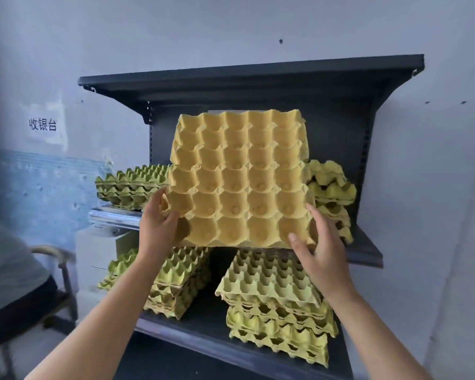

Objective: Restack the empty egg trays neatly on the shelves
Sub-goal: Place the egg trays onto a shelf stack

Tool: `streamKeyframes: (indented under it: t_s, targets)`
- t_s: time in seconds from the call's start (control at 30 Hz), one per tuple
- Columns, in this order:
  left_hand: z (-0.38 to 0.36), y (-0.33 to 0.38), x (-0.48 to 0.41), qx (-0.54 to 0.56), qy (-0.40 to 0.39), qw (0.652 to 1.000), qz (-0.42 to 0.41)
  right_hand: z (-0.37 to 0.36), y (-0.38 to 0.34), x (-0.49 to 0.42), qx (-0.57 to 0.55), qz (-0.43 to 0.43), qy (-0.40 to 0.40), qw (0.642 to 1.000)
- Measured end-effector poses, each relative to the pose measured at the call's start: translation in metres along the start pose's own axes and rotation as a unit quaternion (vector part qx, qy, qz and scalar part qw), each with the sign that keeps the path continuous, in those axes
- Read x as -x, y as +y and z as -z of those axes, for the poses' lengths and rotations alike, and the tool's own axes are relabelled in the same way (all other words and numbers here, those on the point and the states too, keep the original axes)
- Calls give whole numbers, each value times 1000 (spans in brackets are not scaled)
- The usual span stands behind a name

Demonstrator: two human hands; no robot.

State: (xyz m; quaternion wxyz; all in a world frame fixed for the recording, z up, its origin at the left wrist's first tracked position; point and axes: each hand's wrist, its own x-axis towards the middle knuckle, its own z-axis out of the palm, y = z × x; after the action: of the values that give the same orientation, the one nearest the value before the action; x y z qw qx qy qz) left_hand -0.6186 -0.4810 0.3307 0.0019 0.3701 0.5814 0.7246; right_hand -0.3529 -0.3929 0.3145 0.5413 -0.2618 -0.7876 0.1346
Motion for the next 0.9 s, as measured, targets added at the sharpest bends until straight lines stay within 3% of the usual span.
streamKeyframes:
  t_s: [0.23, 0.37, 0.7, 0.83, 0.9]
  targets:
    - [51, -40, -73, -17, 44, 999, -19, -80, -23, -39, 5, 42, -53, 998]
    - [83, -68, -129, 15, 19, 1000, -6, -142, -34, -64, 27, 27, -109, 993]
    - [137, -104, -257, 48, -156, 984, -78, -250, -53, -133, 16, -35, -19, 999]
    - [142, -121, -297, 40, -175, 981, -73, -274, -48, -162, 12, -69, -26, 997]
    - [138, -128, -316, 44, -141, 987, -65, -289, -49, -179, -3, -73, -33, 997]
